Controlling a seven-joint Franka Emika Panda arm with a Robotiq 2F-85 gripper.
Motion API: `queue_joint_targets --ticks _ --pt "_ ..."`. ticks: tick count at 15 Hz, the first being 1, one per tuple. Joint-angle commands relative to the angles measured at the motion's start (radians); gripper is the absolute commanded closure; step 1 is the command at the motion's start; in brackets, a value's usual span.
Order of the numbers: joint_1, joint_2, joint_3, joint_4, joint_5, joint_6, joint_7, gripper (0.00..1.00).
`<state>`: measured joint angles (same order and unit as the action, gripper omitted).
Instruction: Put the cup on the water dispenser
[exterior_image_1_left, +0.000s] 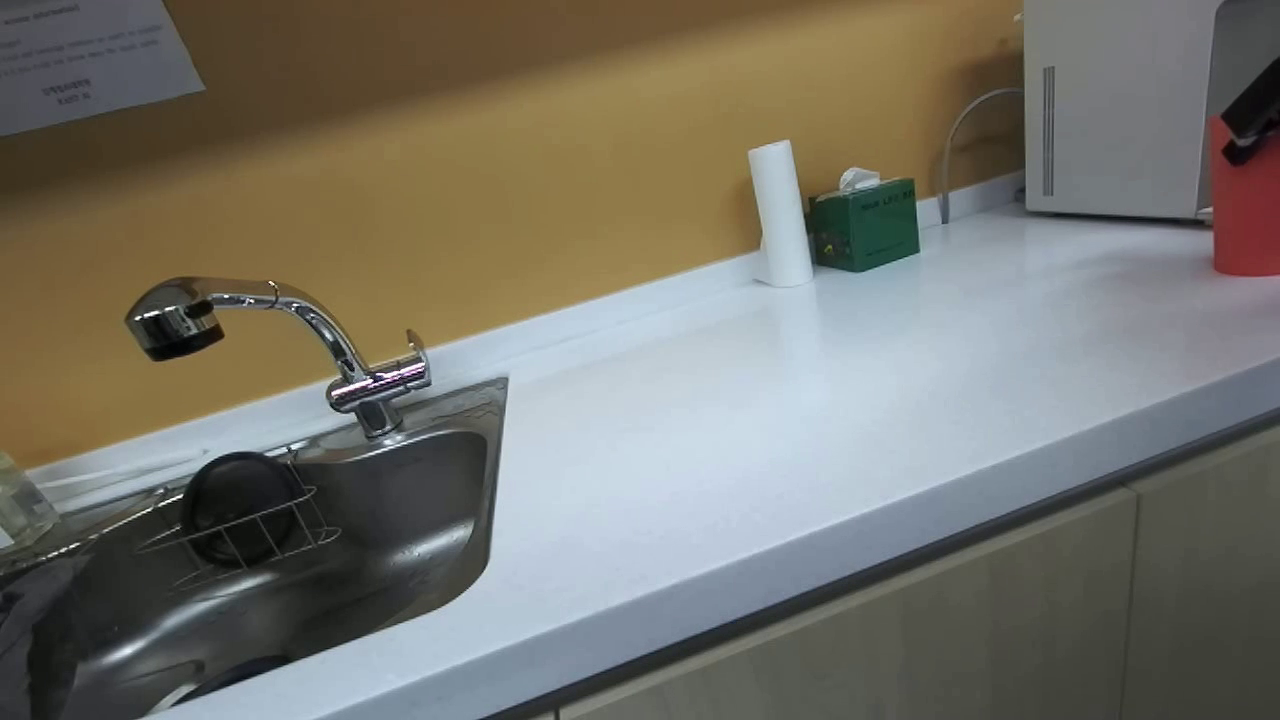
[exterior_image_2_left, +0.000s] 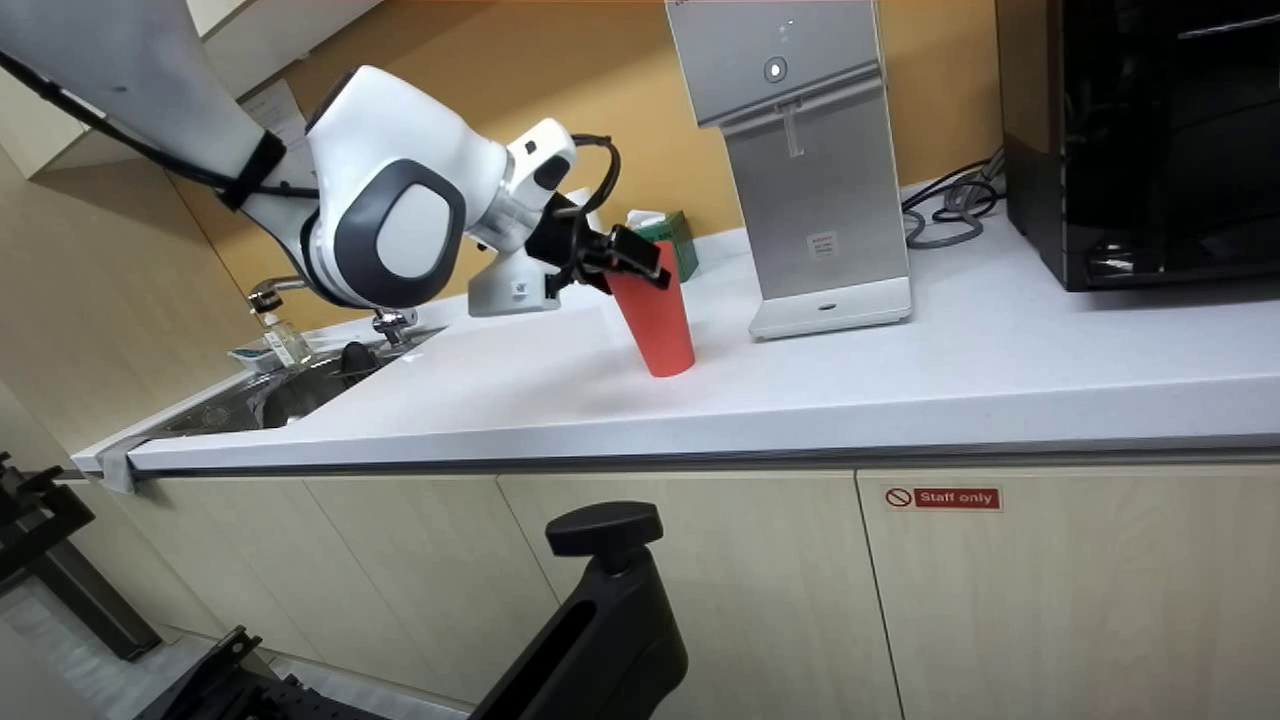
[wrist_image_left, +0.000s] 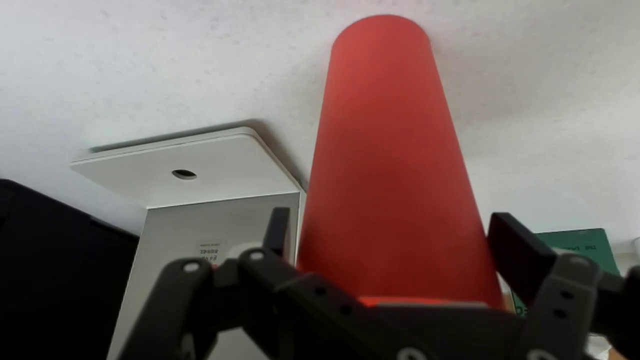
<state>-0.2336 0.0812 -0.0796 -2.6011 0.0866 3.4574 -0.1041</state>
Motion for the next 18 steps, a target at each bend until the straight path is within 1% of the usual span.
queue_joint_targets --ticks 1,4,5,6,8,11,13,14,16,18 --pt "0.027 0.066 -0.012 0.067 0.044 0.000 -0.039 0.00" --pt "0.047 0.102 -0.017 0.104 0.054 0.000 -0.034 0.00" --pt "0.054 0.110 -0.020 0.114 0.062 0.000 -0.028 0.24" --pt "0.058 0.112 -0.019 0.120 0.068 0.000 -0.017 0.27" --pt "0.073 0.098 -0.029 0.127 0.086 0.001 -0.019 0.40" --pt "0.094 0.052 -0.044 0.102 0.105 0.001 -0.033 0.47" --pt "0.115 0.019 -0.062 0.068 0.130 0.001 -0.052 0.54" --pt "0.140 -0.003 -0.093 0.053 0.164 0.001 -0.092 0.54" --pt "0.192 -0.034 -0.167 0.043 0.267 0.001 -0.210 0.54" --pt "0.214 -0.045 -0.211 0.043 0.357 0.001 -0.313 0.54"
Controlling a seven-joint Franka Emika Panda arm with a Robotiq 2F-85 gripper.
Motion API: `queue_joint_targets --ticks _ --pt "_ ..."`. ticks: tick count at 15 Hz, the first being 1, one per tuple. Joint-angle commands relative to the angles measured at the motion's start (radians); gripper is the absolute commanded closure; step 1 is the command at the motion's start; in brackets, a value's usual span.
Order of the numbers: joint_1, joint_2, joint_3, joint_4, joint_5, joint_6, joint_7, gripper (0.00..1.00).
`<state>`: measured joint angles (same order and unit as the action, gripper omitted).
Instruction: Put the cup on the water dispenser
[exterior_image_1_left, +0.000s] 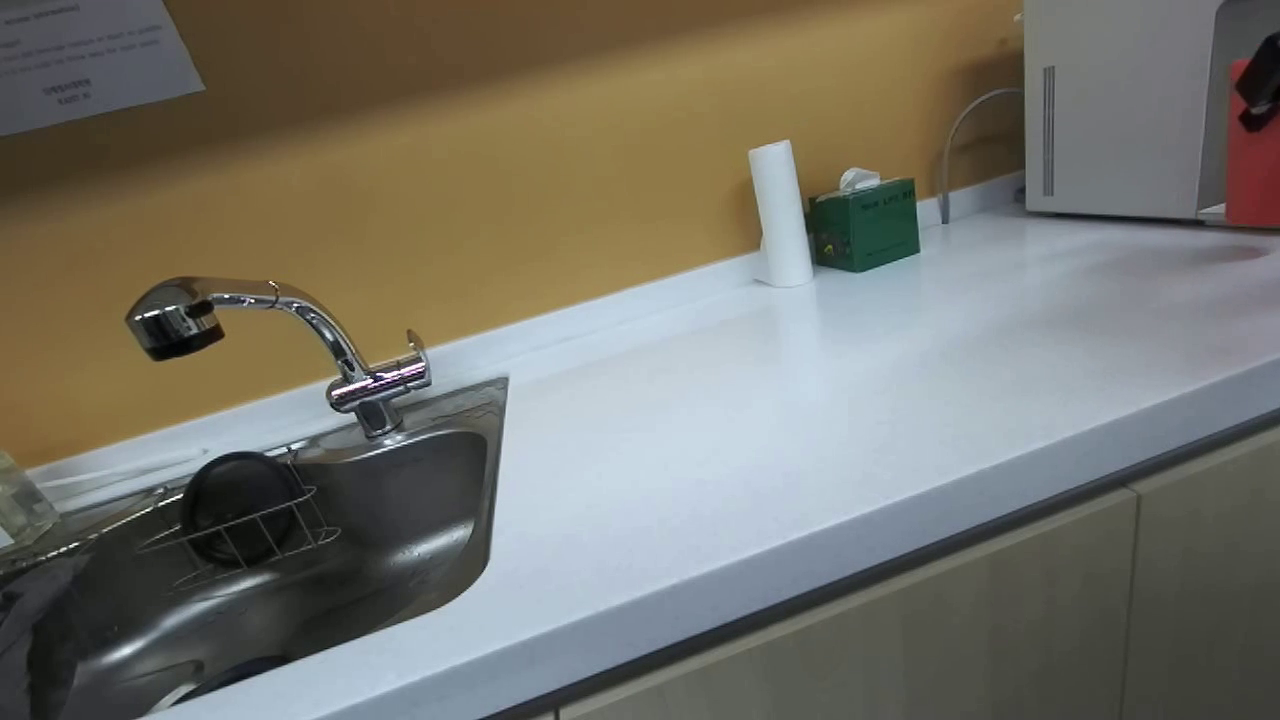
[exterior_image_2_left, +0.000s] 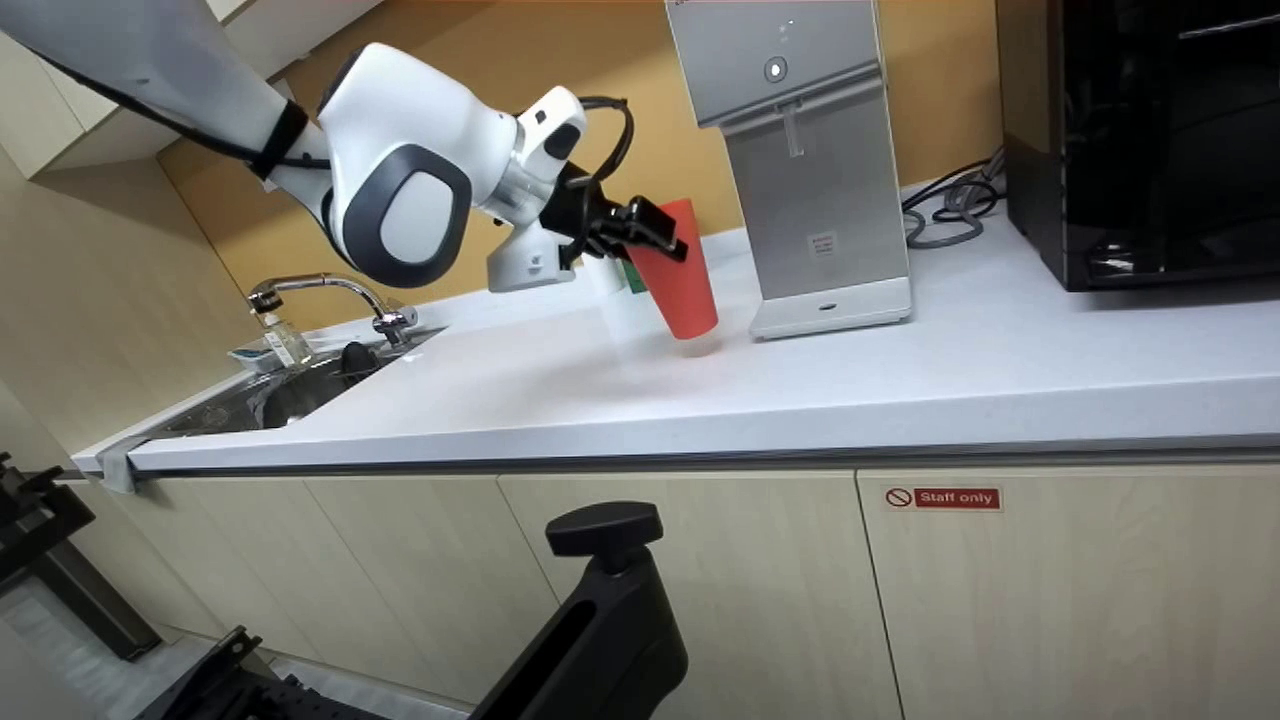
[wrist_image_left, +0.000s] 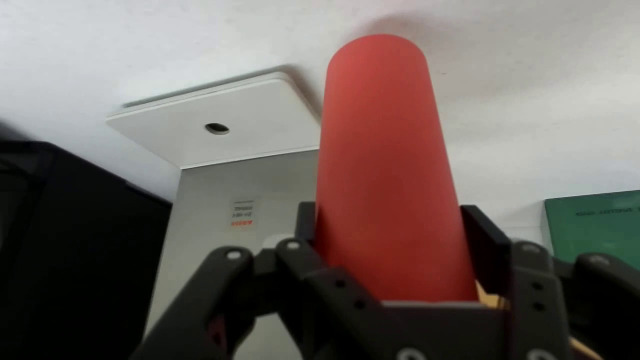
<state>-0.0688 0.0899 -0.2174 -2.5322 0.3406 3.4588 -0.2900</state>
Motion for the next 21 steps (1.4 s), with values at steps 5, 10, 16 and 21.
queue_joint_targets --ticks 5,10,16,21 --pt "0.057 -0.016 -0.109 0.021 0.217 -0.001 -0.224 0.54" --pt "0.045 0.001 -0.071 -0.003 0.187 -0.011 -0.192 0.29" --pt "0.044 0.018 -0.072 0.026 0.185 -0.046 -0.198 0.54" --pt "0.004 -0.002 -0.058 0.095 0.142 -0.203 -0.186 0.54"
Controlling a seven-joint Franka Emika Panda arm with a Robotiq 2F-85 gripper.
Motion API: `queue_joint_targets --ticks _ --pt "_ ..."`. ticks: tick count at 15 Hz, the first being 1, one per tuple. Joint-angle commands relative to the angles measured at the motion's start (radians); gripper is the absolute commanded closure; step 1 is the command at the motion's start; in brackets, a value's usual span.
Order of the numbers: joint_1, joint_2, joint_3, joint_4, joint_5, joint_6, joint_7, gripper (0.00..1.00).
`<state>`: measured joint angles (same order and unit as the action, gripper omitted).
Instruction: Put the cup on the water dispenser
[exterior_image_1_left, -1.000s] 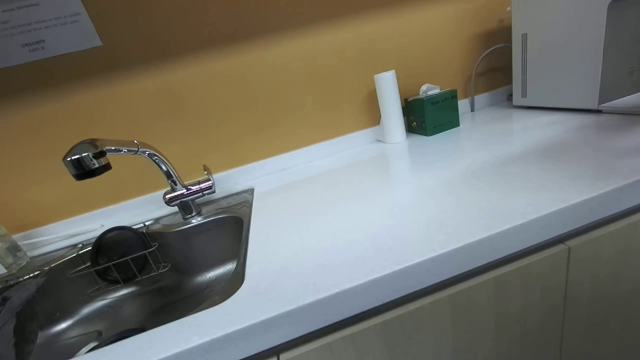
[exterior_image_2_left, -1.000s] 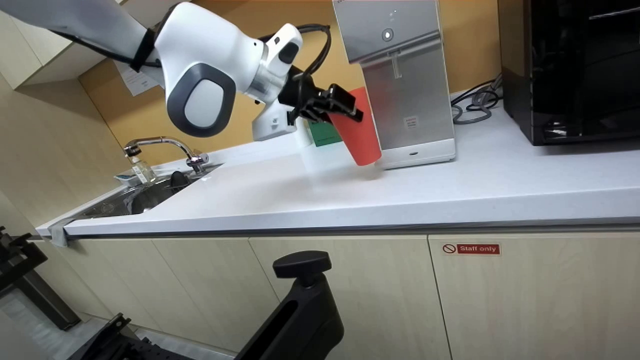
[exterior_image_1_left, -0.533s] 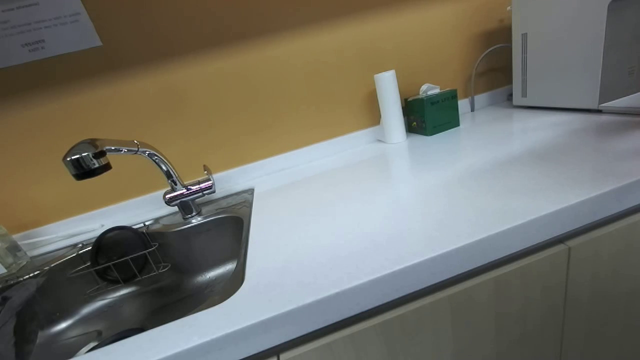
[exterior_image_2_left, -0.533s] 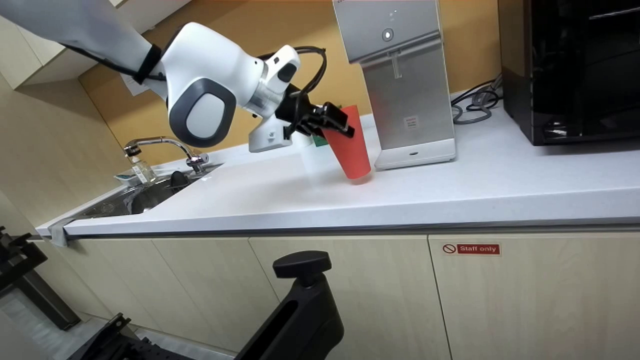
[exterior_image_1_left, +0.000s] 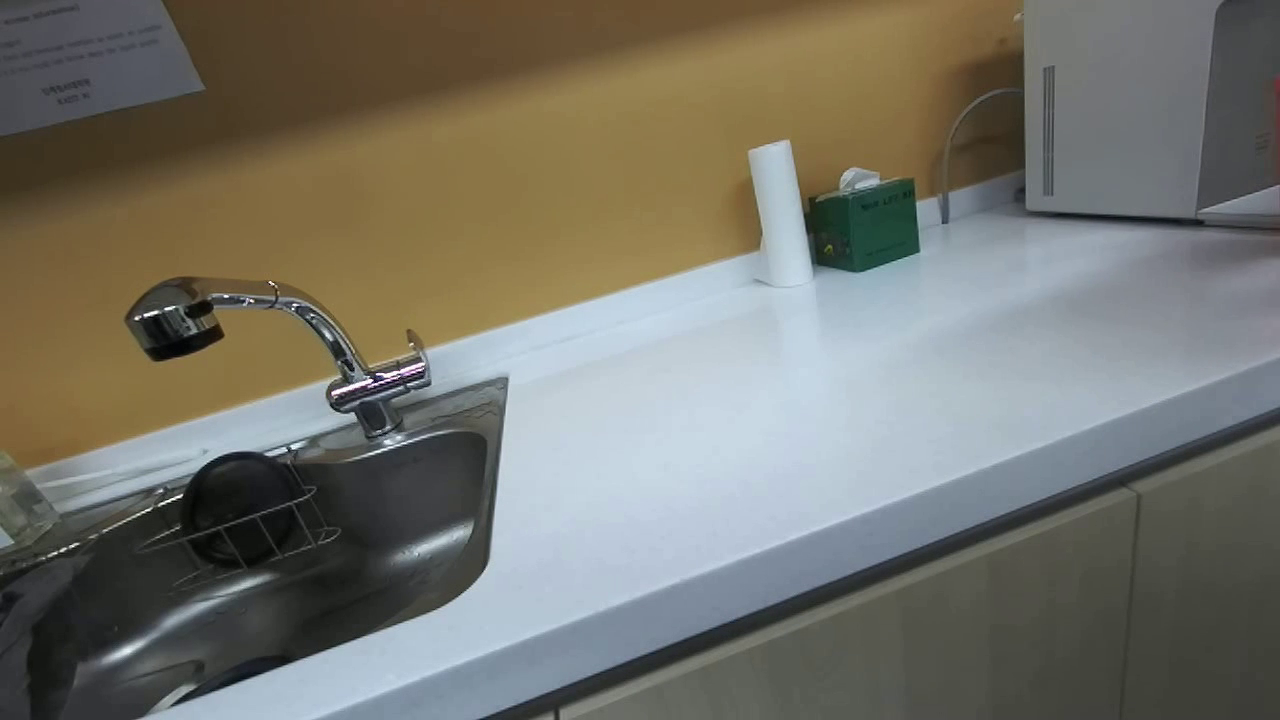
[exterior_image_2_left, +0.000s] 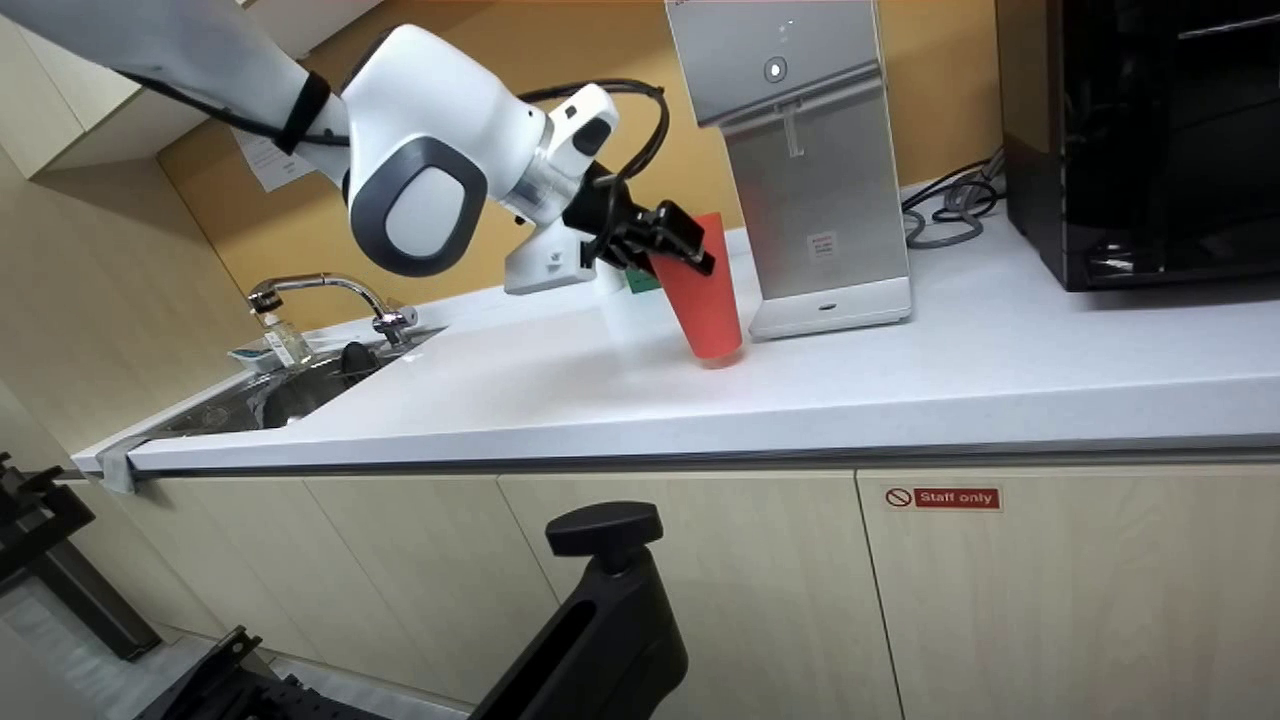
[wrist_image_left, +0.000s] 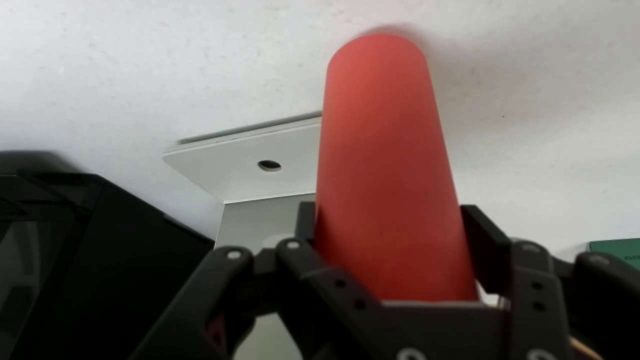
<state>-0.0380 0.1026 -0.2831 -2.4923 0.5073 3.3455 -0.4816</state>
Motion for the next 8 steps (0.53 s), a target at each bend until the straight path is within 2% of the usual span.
queue_joint_targets --ticks 1,2,5,6,8 --pt "-0.032 -0.014 0.009 0.073 -0.023 -0.114 0.000 0.54" --pt "-0.071 -0.017 0.014 0.074 -0.195 -0.124 0.142 0.54" --pt "-0.107 -0.001 0.013 0.116 -0.325 -0.128 0.229 0.54" --pt "-0.104 0.005 0.013 0.129 -0.249 -0.130 0.160 0.54" --pt "-0.123 0.013 0.013 0.136 -0.248 -0.131 0.168 0.54"
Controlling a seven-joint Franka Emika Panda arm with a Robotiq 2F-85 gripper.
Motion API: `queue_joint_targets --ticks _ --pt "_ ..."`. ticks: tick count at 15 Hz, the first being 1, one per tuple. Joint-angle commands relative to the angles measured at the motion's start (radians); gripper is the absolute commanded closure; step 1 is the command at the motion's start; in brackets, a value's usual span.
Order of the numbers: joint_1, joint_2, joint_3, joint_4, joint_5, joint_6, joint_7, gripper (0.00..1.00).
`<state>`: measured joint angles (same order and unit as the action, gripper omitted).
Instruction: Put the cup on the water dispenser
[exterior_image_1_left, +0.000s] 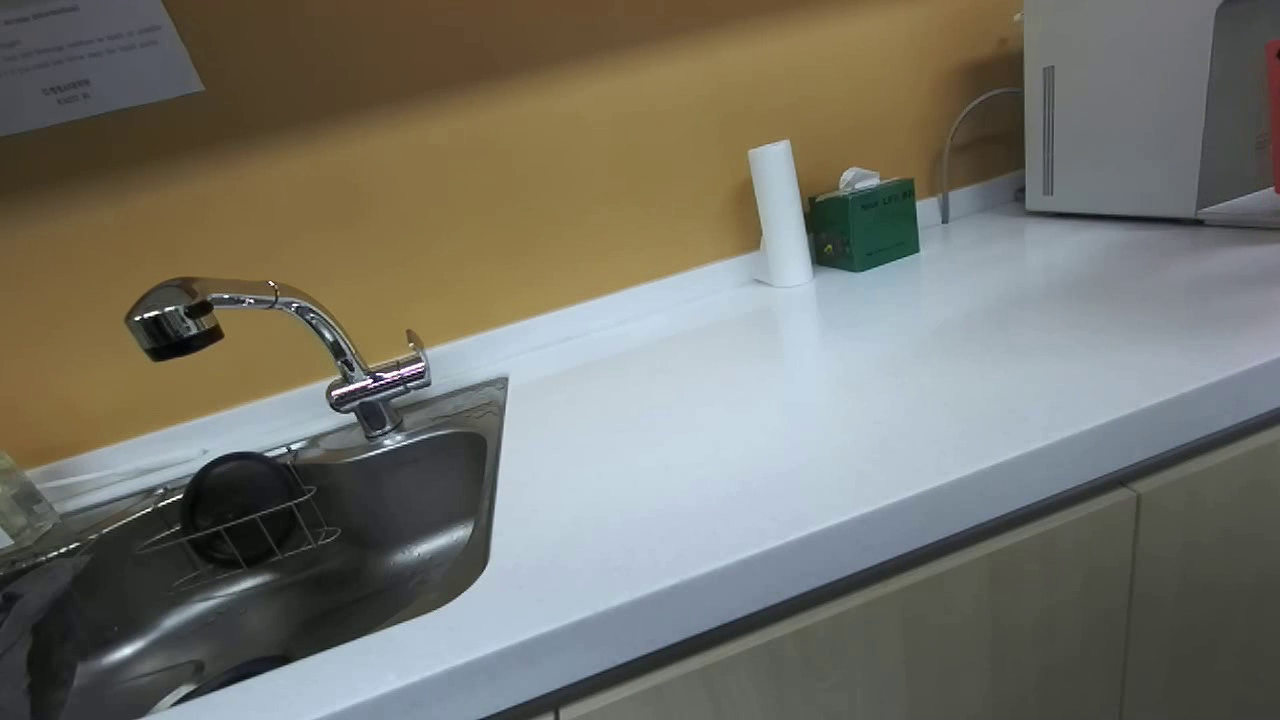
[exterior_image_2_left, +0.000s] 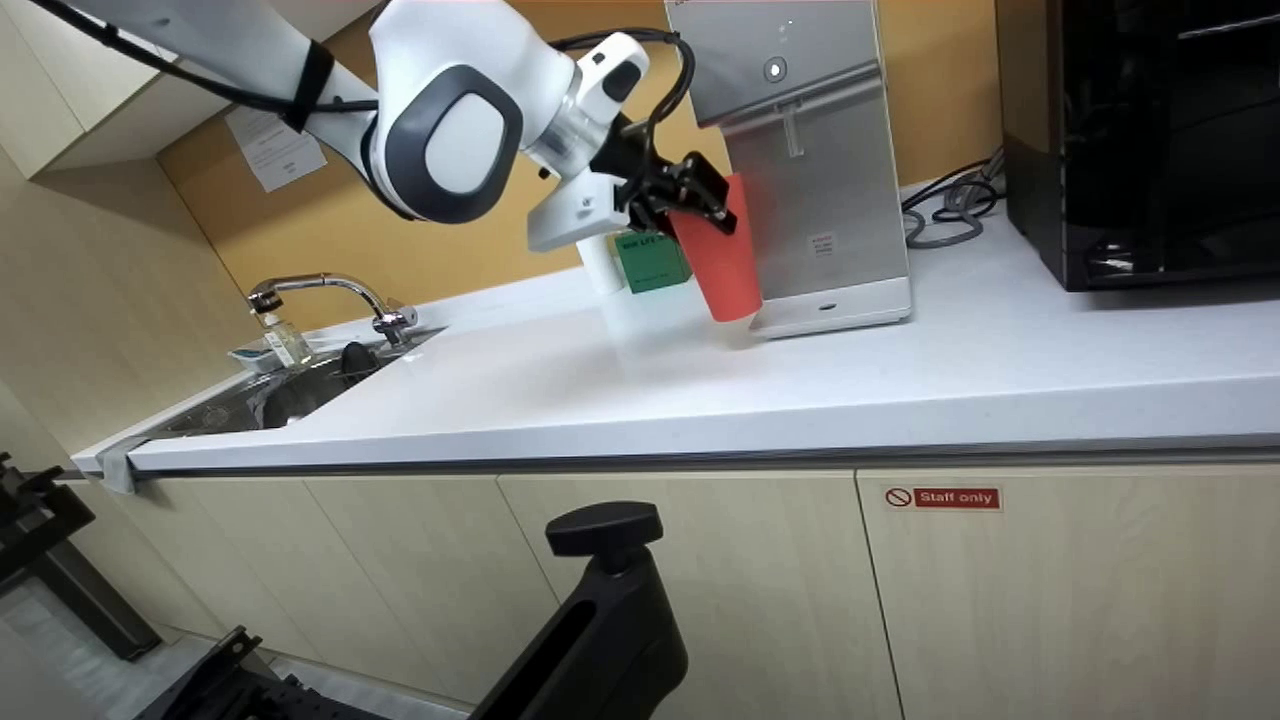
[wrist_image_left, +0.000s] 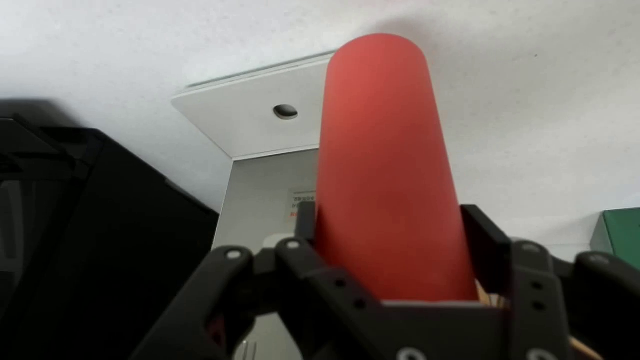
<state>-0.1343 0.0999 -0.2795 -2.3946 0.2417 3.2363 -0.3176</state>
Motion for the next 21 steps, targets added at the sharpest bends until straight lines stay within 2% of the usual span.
queue_joint_targets --ticks 1,8,12,21 --pt "-0.037 0.017 0.014 0.040 0.023 -0.021 0.005 0.54" --pt "-0.119 0.030 0.097 0.061 0.103 -0.015 -0.002 0.54" --pt "-0.185 0.065 0.173 0.090 0.141 0.007 -0.023 0.54" --pt "-0.349 0.178 0.296 0.158 0.118 0.080 -0.031 0.54"
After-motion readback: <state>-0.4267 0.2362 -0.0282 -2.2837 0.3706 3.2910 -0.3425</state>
